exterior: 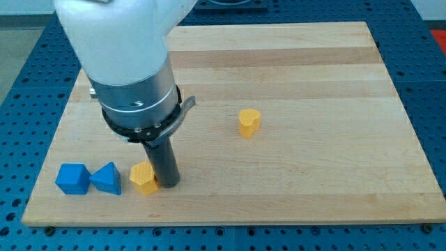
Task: Move the yellow heart right of the yellow hexagon
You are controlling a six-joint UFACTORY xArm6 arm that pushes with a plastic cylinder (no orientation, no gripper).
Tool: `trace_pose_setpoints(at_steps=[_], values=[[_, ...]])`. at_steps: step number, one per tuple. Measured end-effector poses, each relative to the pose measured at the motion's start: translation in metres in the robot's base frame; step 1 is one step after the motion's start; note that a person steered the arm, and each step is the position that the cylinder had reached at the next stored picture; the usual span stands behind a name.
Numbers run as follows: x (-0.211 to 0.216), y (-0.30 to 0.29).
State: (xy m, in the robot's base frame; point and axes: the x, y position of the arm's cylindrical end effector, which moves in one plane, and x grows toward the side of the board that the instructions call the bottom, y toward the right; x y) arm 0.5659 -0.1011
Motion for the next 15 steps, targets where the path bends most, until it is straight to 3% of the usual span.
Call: trace_pose_setpoints(at_steps=[2, 4, 6, 8, 11, 15], values=[[0.0, 0.0], [-0.02, 0.092], [-0.078, 0.178], [-0.139, 0.167], [-0.106, 0.153], [-0.124, 0.079]])
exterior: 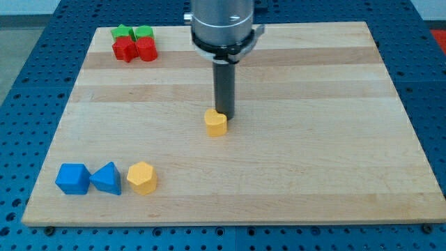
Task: Move the yellow heart right of the yellow hexagon
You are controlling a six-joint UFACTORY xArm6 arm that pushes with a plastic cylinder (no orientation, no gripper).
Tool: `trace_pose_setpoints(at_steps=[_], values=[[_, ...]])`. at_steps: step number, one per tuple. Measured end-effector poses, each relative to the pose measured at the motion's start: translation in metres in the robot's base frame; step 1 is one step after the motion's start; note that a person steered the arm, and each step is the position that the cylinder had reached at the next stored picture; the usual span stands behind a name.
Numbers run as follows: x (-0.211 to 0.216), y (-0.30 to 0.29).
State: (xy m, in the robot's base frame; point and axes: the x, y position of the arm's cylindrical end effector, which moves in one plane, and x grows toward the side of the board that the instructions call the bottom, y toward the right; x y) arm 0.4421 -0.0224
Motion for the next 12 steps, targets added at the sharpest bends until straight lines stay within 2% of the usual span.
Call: trace_pose_setpoints(at_steps=[5, 12], values=[[0.068, -0.047], [0.097, -0.064]])
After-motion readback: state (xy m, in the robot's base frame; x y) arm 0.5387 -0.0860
